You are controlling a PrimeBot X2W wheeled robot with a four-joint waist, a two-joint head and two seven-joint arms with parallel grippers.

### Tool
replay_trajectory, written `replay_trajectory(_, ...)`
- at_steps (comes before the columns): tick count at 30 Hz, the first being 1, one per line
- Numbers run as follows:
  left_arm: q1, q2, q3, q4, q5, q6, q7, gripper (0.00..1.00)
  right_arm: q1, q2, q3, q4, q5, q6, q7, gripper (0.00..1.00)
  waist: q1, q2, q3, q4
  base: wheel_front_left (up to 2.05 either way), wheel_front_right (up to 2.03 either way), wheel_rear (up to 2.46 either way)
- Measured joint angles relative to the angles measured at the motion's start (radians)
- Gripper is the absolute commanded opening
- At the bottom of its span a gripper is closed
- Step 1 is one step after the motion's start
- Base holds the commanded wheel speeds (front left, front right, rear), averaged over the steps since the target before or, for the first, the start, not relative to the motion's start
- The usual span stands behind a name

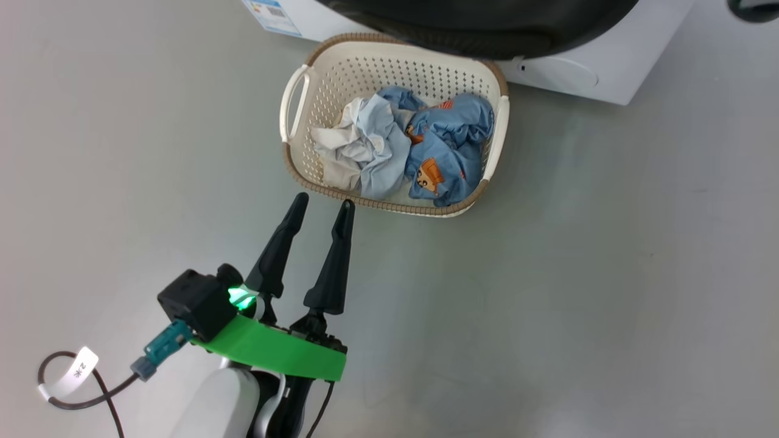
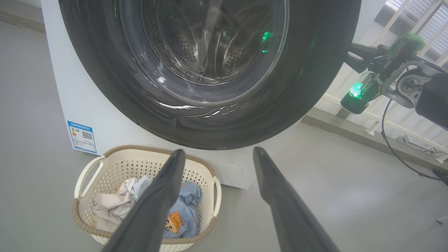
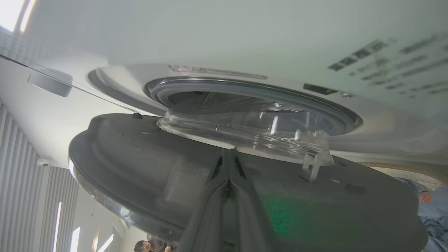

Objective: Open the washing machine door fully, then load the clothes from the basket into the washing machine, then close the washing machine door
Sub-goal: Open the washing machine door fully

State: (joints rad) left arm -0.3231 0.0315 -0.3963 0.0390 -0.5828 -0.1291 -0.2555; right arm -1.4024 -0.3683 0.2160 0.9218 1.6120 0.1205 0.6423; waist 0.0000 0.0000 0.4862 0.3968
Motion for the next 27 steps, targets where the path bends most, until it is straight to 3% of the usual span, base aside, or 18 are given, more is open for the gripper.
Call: replay_trajectory(27,0.053,0.0,0.033,0.032,0.053,0.0,0.0,1.0,0.274,0.102,0.036,-0.178,0.001,0.0,0.1,0.0,0.0,0.0,-0.128,-0.05,0.0,0.0,0.0)
